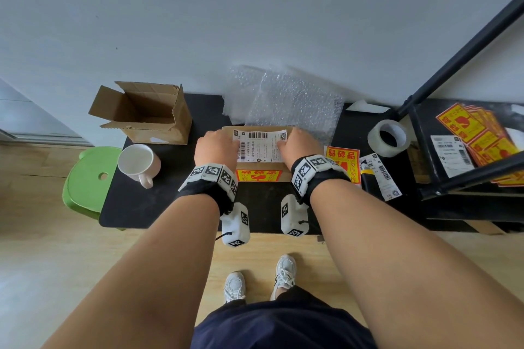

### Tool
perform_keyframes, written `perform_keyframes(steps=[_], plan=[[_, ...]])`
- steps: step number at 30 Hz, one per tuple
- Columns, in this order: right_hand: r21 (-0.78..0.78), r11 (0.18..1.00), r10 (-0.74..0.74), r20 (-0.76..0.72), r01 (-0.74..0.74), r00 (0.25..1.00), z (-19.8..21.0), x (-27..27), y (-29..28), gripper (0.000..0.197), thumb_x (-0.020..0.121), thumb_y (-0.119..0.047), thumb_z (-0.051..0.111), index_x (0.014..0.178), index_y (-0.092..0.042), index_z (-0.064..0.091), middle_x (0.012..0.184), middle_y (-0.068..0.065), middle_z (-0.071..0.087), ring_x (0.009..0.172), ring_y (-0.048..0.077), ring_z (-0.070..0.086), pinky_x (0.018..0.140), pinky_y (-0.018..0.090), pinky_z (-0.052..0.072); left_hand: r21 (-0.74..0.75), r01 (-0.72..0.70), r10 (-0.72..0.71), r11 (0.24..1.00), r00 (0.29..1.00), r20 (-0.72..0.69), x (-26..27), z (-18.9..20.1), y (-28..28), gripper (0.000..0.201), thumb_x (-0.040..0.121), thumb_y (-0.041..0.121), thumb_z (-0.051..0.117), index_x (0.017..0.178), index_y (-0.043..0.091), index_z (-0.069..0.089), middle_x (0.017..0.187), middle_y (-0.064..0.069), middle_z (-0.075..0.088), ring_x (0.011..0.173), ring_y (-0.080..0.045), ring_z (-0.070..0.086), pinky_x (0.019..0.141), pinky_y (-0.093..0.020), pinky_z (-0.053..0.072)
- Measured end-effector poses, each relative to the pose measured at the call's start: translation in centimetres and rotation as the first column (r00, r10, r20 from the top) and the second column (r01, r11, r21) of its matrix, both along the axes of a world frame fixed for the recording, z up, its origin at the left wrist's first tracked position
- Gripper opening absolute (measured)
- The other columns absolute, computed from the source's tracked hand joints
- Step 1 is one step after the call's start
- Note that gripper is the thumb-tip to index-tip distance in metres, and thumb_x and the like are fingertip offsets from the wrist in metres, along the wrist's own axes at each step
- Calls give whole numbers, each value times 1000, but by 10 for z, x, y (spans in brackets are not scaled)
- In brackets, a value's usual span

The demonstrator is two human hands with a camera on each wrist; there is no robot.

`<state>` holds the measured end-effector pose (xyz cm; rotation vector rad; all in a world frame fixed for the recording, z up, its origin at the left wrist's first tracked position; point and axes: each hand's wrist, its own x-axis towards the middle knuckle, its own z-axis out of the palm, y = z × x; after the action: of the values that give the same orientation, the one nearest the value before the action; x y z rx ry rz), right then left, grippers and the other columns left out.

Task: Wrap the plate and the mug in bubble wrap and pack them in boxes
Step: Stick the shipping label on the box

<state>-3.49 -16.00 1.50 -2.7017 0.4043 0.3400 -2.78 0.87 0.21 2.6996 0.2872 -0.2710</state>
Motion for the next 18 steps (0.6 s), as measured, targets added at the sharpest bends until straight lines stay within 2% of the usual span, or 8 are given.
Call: perform_keyframes(steps=[2, 4, 7, 10, 12, 14, 16, 18], plan=[[47, 998, -45, 1, 45, 999, 2, -3, -2, 40, 97, -33, 54, 126, -6, 46, 112, 8, 63, 100, 27, 64, 67, 30, 40, -14, -15, 14, 1000, 1000, -15, -1, 2, 2, 31, 96, 38, 52, 88, 10, 63, 79, -3, 63, 65, -12, 58, 53, -24, 40], [66, 995, -76, 2, 75, 997, 2, -3, -2, 39, 97, -29, 55, 126, -5, 43, 113, 10, 63, 102, 28, 64, 67, 30, 40, -39, -46, 46, 998, 999, -5, -1, 2, 4, 27, 95, 36, 53, 96, 10, 62, 84, -3, 63, 69, -13, 58, 53, -25, 39], [94, 987, -133, 36, 130, 990, 2, -4, -1, 28, 97, -18, 53, 121, -6, 44, 110, 11, 64, 98, 29, 64, 66, 31, 39, -100, -97, 103, 990, 993, 53, -5, 8, 7, 19, 95, 23, 54, 109, 10, 52, 98, -6, 57, 79, -18, 56, 64, -30, 44], [112, 986, -131, 92, 120, 987, 5, -9, -4, 21, 95, -11, 52, 116, -7, 47, 99, 7, 61, 84, 24, 59, 66, 32, 40, -88, 21, -6, 996, 985, 174, -11, 11, 4, 22, 94, 14, 55, 116, 11, 52, 113, -6, 51, 98, -20, 53, 82, -34, 49], [45, 999, -34, 198, 25, 980, 6, -15, -5, 17, 93, -11, 55, 111, -10, 52, 98, 4, 57, 84, 21, 55, 70, 33, 46, -42, 135, -121, 990, 960, 254, -17, 9, 1, 28, 93, 9, 52, 120, 10, 56, 121, -6, 52, 112, -22, 48, 91, -36, 46], [-44, 991, 131, 305, -123, 943, 3, -19, -4, 22, 92, -11, 57, 114, -13, 60, 109, 4, 58, 101, 21, 55, 85, 33, 48, 8, 264, -254, 965, 918, 305, -22, 5, -3, 33, 92, 4, 51, 123, 9, 59, 129, -5, 54, 120, -23, 45, 94, -35, 41], [-98, 956, 293, 325, -276, 899, 0, -21, 0, 33, 93, -11, 54, 125, -13, 61, 123, 4, 59, 116, 23, 50, 98, 34, 43, 75, 378, -383, 923, 878, 286, -25, -1, -5, 38, 91, 3, 52, 128, 10, 57, 138, -5, 51, 128, -24, 43, 102, -35, 36], [-121, 915, 404, 269, -385, 874, -4, -23, 6, 41, 95, -11, 49, 135, -13, 54, 140, 4, 51, 132, 23, 41, 110, 37, 32, 112, 439, -453, 891, 868, 201, -27, -7, -6, 47, 93, 6, 52, 139, 12, 45, 150, -5, 38, 140, -23, 30, 113, -37, 26]])
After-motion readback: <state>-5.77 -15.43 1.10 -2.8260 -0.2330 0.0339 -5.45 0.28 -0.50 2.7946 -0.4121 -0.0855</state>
